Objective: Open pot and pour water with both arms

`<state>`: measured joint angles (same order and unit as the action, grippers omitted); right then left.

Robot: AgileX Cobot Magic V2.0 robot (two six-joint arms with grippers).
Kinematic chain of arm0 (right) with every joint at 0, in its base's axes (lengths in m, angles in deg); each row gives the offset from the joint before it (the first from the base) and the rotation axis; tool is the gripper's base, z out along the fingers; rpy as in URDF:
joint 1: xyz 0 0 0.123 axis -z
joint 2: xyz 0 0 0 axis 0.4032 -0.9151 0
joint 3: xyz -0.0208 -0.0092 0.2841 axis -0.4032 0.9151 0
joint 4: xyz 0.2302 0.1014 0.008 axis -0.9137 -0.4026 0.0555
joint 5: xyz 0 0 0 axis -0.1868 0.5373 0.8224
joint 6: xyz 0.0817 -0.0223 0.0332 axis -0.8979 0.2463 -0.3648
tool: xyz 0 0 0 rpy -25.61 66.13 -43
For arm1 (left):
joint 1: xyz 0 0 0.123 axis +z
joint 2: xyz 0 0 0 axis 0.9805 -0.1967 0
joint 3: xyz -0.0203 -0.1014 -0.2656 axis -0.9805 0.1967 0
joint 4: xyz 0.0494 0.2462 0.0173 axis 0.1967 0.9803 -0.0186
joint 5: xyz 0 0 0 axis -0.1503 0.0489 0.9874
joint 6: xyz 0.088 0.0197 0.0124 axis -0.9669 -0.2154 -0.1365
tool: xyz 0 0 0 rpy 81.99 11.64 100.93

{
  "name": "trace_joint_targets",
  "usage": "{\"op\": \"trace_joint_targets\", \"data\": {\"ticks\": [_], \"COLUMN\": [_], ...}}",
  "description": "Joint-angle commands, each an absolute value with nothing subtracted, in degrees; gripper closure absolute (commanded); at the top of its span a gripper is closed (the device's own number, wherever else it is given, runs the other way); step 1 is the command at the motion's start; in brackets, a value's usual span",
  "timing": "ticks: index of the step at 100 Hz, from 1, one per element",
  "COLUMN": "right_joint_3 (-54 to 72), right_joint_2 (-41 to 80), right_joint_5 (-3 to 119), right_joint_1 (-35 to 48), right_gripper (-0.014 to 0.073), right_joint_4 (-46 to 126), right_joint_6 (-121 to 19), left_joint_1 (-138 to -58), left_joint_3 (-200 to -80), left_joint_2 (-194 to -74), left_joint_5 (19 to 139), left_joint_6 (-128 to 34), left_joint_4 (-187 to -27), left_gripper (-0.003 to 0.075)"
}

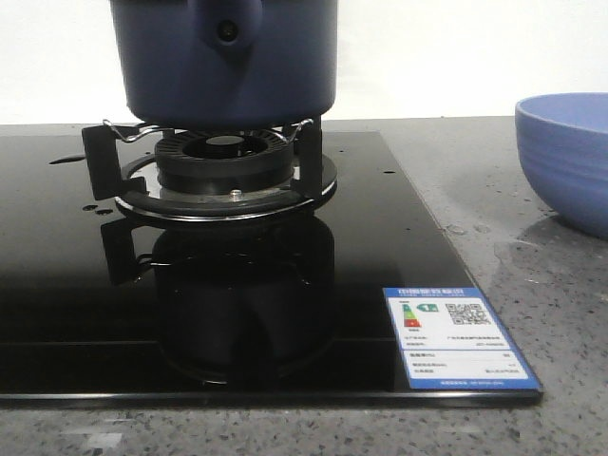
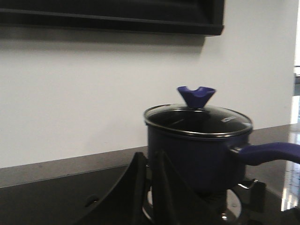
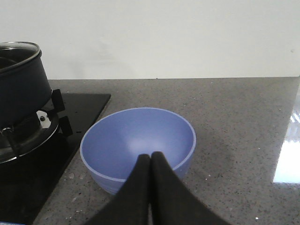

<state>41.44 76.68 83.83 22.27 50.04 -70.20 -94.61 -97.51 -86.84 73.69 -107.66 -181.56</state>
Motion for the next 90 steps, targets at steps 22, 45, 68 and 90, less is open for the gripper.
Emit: {"op": "trace_joint_targets", "data": {"ticks": [22, 45, 68, 90], "right_joint_3": [40.31, 40.31, 40.31, 40.31], "right_joint_2": [75.91, 75.91, 75.91, 75.91], "right_joint_5": [79.68, 79.68, 79.68, 79.68], "right_joint_1": [22.28, 22.28, 22.28, 22.28], "right_gripper": [0.0657, 0.0657, 0.0657, 0.0657], "right_joint_4": [50.56, 50.56, 50.56, 50.56], "right_joint_6": [-69.50, -69.50, -69.50, -69.50], "left_joint_1": [-94.50, -94.50, -89.46, -82.87], "left_joint_3": [-99.00, -94.22, -84.89, -80.74], "left_joint_2": [-87.33, -87.33, -84.84, -76.91], "left_joint_5": [68.09, 67.05, 65.60, 72.66], "left_joint_6": [-79.14, -23.57, -16.15, -12.74], "left_joint_4": [-146.31, -89.09, -85.59, -85.40], "left_gripper": [0.0741, 0.0741, 0.0741, 0.0741]}}
